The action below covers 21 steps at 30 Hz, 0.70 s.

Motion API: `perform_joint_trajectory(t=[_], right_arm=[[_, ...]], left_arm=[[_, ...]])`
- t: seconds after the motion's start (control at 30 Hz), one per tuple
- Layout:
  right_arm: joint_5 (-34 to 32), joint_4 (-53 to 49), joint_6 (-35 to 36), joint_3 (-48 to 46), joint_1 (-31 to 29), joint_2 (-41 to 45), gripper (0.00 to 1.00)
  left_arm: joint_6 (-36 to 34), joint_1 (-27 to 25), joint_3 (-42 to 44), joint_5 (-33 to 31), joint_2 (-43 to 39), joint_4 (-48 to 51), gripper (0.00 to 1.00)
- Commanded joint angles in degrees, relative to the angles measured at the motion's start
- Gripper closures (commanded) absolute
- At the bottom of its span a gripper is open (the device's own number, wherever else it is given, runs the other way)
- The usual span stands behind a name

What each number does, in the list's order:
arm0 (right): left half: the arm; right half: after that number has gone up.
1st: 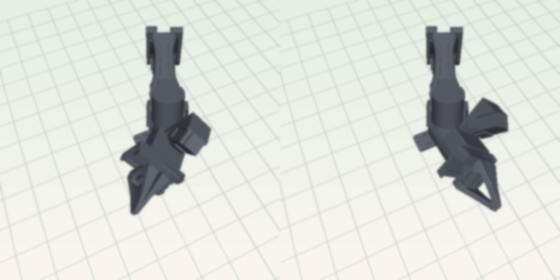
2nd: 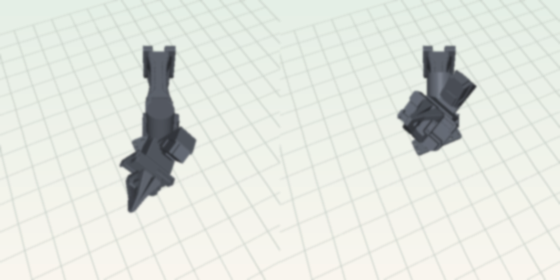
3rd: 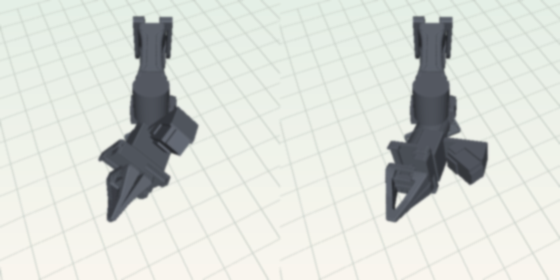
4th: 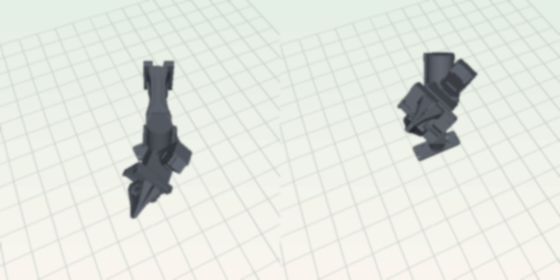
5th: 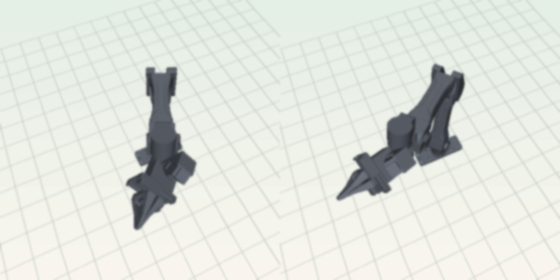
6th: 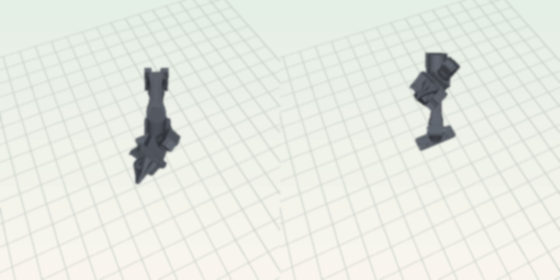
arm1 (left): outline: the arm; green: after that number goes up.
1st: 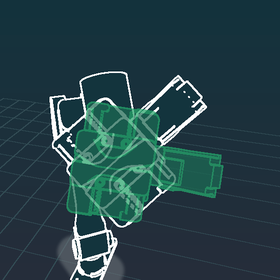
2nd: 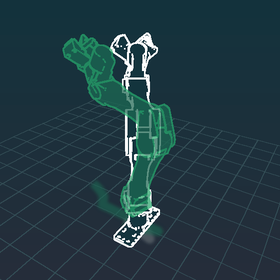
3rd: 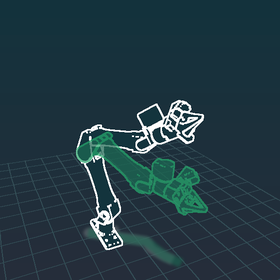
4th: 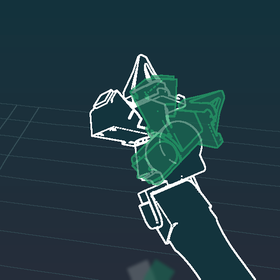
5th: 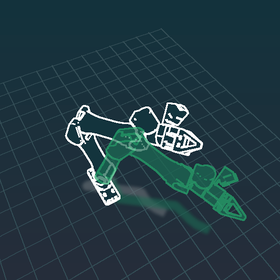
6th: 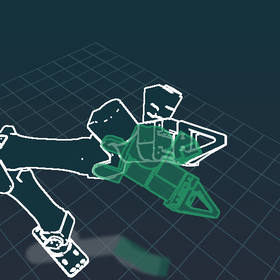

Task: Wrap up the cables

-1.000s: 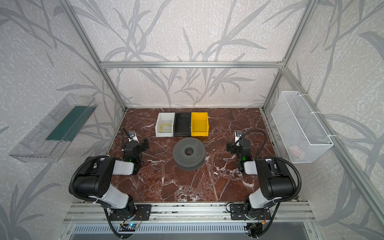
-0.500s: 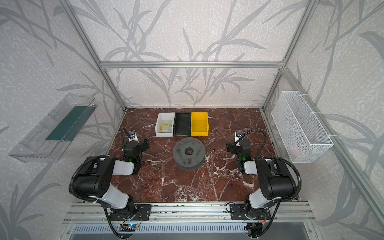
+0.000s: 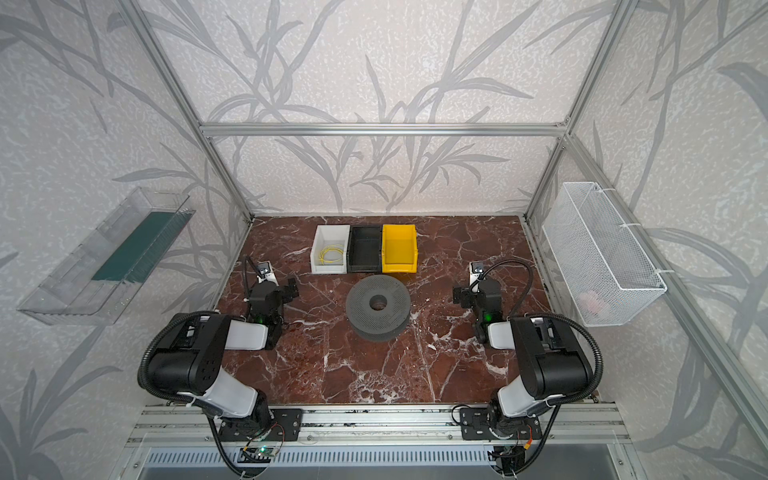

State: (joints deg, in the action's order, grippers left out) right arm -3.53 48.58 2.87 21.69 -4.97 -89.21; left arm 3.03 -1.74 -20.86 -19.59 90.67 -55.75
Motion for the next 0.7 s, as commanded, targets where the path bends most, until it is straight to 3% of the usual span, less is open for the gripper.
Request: perform_joint_trajectory(t=[0.0, 0.07, 0.13, 0.23, 0.4, 0.47, 0.53, 0.57, 0.67], right_arm=[[0.0, 0.4, 0.2, 1.0, -0.2, 1.2, 0.01], [-3.2, 6.3, -1.1, -2.7, -0.2, 2.1, 0.01], [-7.4, 19.9, -3.2, -10.8, -0.1, 2.1, 0.01], [-3.1, 31.5, -1.4, -14.4, 0.1, -1.6, 0.01], [-4.1, 23.5, -1.7, -11.0, 0.0, 0.5, 0.01], [-5.6, 14.4, -2.8, -5.9, 0.0, 0.7, 0.01], [-2.3, 0.6, -1.0, 1.0, -0.2, 1.3, 0.01], [-2.7, -1.7, -0.1, 1.5, -1.0, 1.7, 0.01], [-3.0, 3.6, 0.0, 0.1, -1.1, 0.1, 0.01]], left_arm=[[-0.2, 0.2, -0.1, 0.0, -0.3, -1.1, 0.01], [-0.2, 0.2, -0.1, 0.0, -0.3, -1.1, 0.01], [-0.2, 0.2, -0.1, 0.0, -0.3, -1.0, 0.01], [-0.2, 0.1, -0.1, 0.1, -0.3, -1.0, 0.01], [-0.3, 0.1, -0.1, 0.0, -0.3, -1.0, 0.01], [-0.2, 0.2, 0.0, 0.1, -0.3, -1.0, 0.01], [-0.2, 0.1, -0.1, 0.0, -0.3, -1.0, 0.01], [-0.2, 0.1, -0.1, 0.0, -0.3, -1.0, 0.01], [-0.2, 0.1, -0.1, 0.0, -0.3, -1.0, 0.01]])
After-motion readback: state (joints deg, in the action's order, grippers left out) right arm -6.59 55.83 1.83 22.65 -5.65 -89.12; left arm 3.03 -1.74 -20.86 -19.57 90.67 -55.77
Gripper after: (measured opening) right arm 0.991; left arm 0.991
